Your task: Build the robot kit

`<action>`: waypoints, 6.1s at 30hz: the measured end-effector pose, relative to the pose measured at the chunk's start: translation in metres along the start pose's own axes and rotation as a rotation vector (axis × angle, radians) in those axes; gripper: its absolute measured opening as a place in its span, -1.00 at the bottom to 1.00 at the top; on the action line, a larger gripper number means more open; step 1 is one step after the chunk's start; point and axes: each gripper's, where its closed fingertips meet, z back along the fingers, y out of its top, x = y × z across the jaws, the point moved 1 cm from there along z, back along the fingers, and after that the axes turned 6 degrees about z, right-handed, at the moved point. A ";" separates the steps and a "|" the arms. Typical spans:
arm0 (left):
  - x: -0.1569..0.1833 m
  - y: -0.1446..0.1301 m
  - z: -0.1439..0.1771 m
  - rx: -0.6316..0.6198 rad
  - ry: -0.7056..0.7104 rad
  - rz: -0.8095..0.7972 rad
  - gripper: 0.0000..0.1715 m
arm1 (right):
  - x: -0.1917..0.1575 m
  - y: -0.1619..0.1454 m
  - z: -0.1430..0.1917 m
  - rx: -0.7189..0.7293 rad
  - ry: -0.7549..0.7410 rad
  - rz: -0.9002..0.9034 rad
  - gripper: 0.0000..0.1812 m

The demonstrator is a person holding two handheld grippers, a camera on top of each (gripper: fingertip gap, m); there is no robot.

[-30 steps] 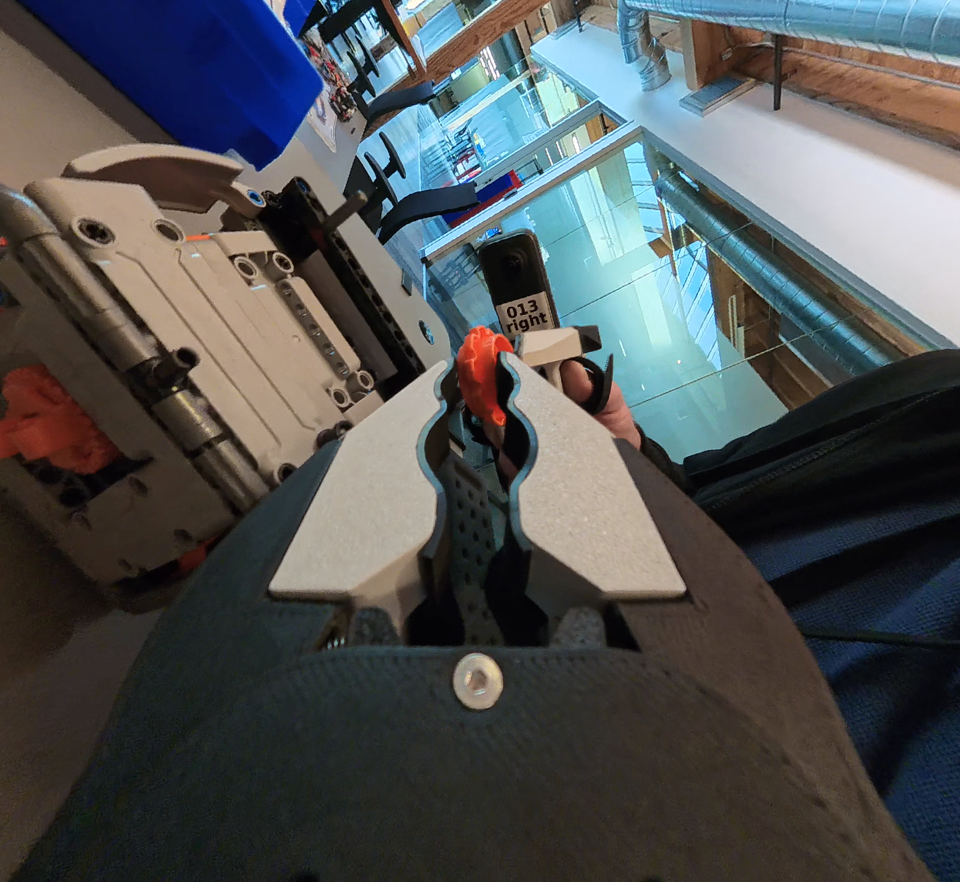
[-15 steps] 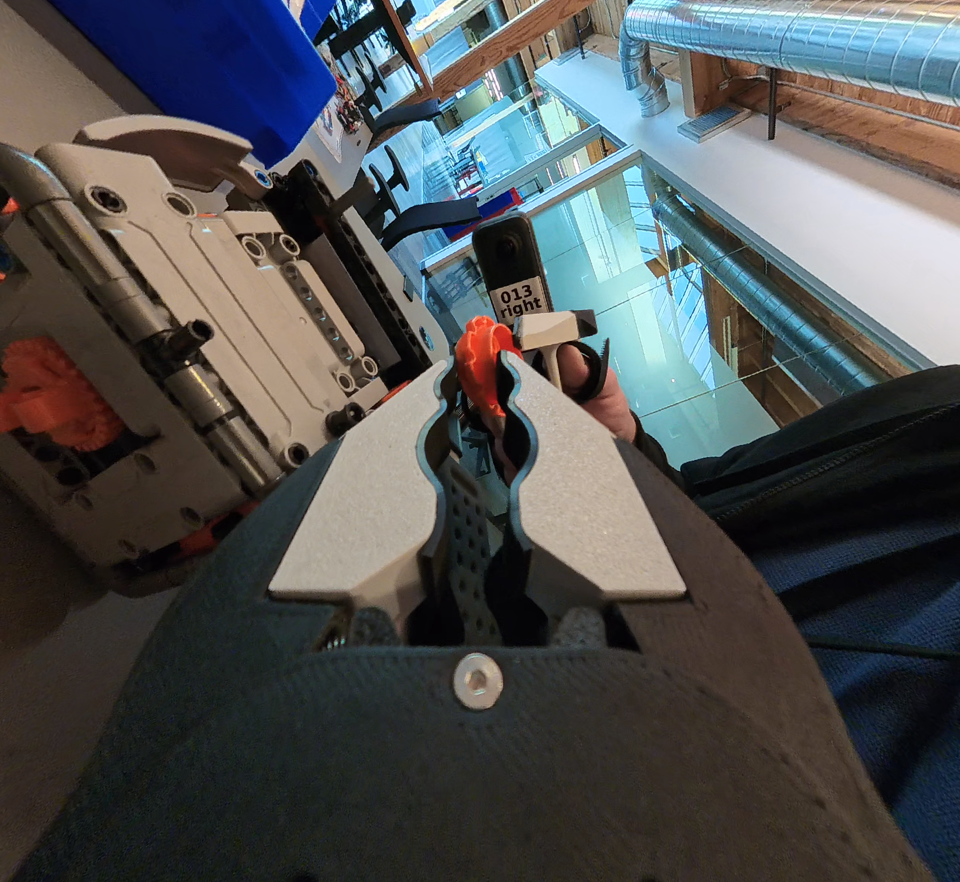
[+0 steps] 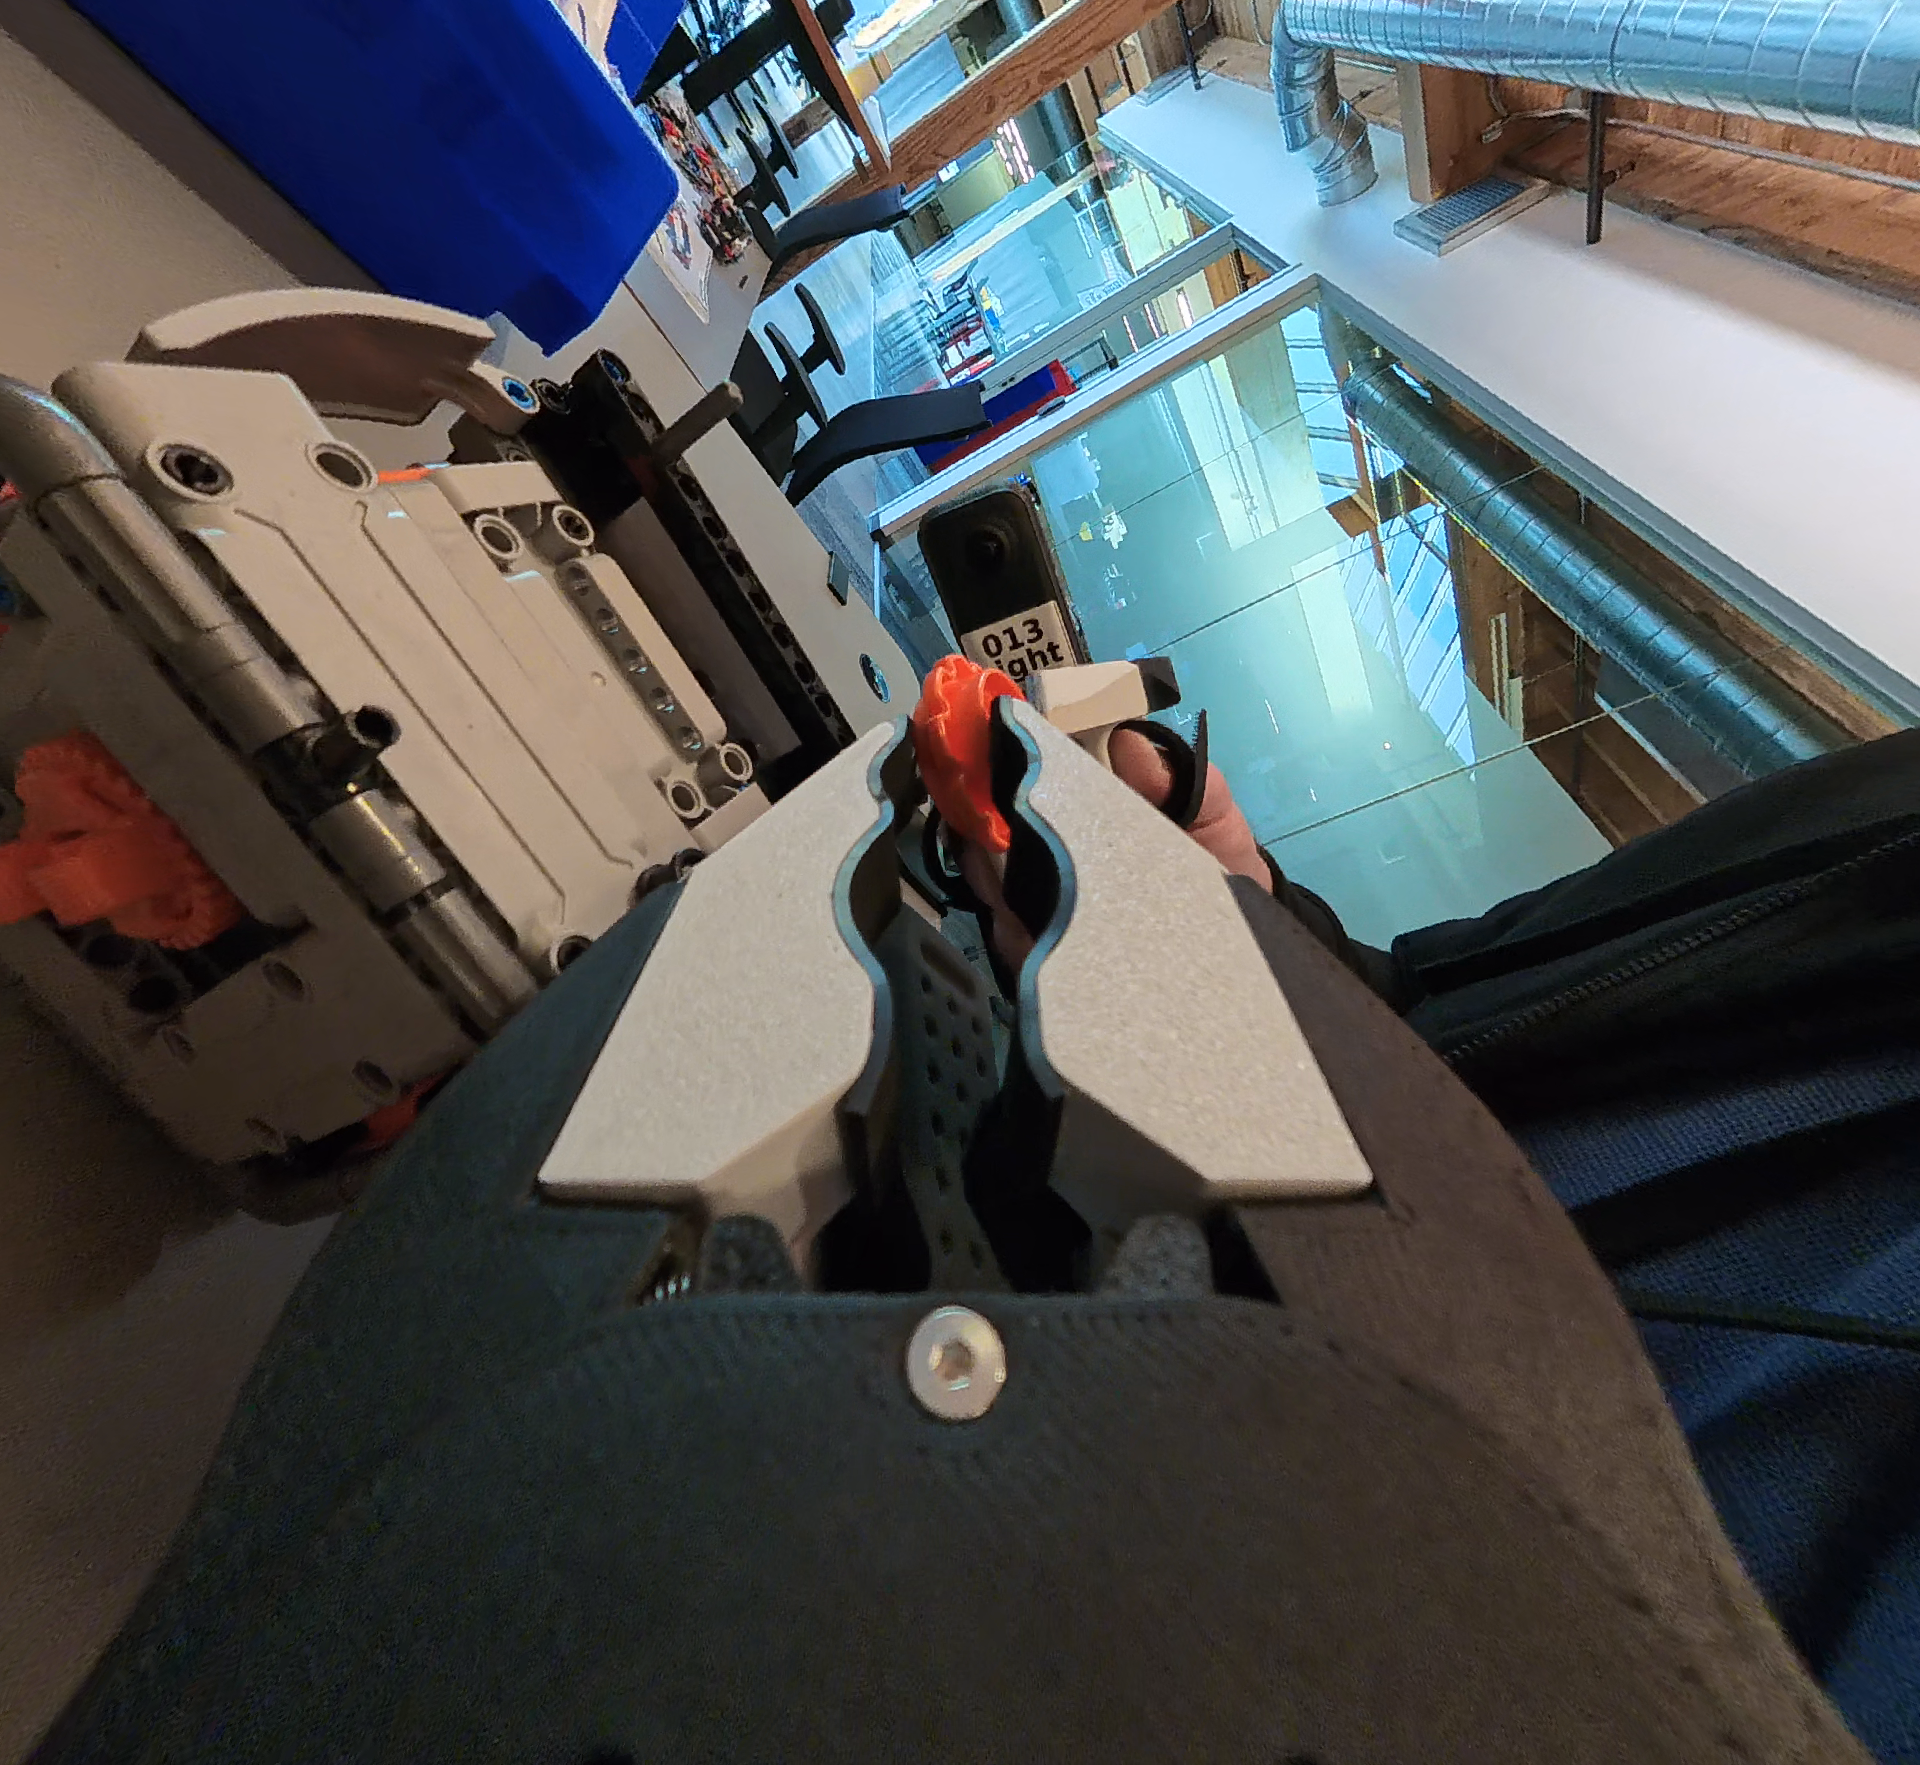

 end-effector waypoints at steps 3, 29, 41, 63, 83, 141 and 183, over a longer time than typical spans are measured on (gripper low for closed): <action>-0.001 0.001 0.000 0.019 0.005 -0.008 -0.86 | 0.000 -0.002 -0.001 0.000 0.004 -0.003 -0.87; 0.013 -0.014 0.003 0.019 0.083 -0.438 -0.42 | -0.001 -0.002 -0.002 0.006 -0.054 0.111 -0.86; 0.005 -0.008 -0.007 -0.028 0.368 -0.992 -0.52 | -0.001 -0.004 -0.002 -0.015 -0.050 0.094 -0.86; 0.007 -0.010 -0.011 -0.108 0.355 -0.943 -0.53 | 0.000 0.015 0.001 -0.237 -0.249 0.595 -1.00; 0.007 -0.011 -0.010 0.007 0.370 -0.988 -0.53 | -0.002 0.012 0.001 -0.267 -0.411 0.907 -1.00; 0.009 -0.016 -0.018 -0.052 0.273 -0.979 -0.52 | -0.015 0.003 0.005 -0.646 -0.479 1.468 -0.92; 0.005 -0.022 -0.023 -0.101 0.278 -1.006 -0.41 | -0.015 0.003 0.011 -1.019 -0.469 1.498 -0.80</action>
